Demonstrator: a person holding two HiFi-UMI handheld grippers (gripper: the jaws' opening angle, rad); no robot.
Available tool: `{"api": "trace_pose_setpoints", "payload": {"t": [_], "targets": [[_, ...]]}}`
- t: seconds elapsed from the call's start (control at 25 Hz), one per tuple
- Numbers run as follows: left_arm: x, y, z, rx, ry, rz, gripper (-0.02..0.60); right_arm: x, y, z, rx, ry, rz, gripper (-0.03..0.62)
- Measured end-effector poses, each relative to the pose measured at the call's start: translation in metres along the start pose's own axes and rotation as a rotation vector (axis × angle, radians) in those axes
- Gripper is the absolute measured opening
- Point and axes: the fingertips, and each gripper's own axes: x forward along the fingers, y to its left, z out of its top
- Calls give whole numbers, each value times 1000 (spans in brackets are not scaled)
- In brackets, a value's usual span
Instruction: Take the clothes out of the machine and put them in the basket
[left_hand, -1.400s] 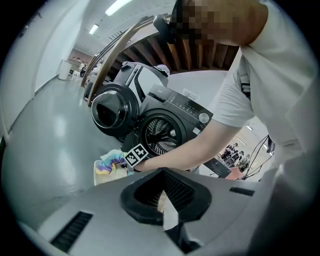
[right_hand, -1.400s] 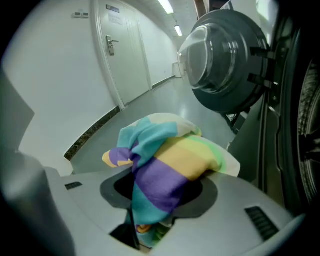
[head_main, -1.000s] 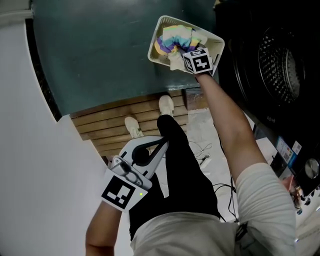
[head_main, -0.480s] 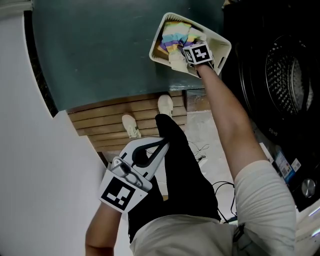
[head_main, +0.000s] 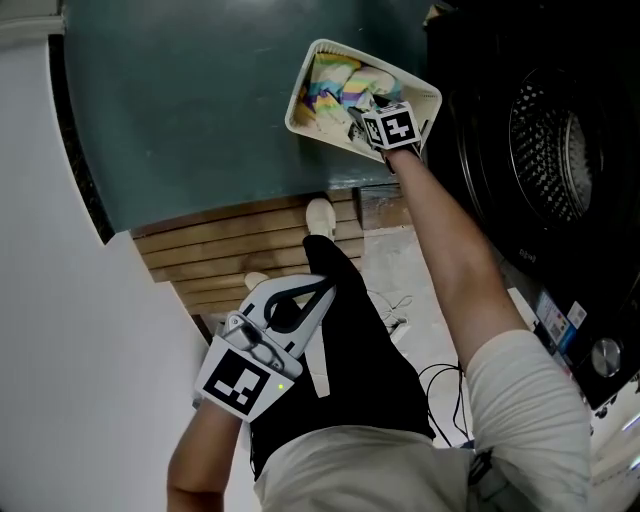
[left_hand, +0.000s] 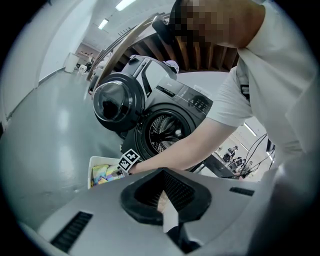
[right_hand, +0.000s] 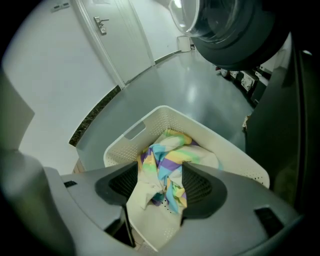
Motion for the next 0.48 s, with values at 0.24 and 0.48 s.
{"api": "trace_pose_setpoints", "payload": {"t": [0.24,0.48], "targets": [[-11,-20,7,35,-34,-14,-3,-38,22,4,6,-60,35,274],[-34,-54,-6,91,-78,-31,-3,-90,47,-4,27,-153,23,262]]}}
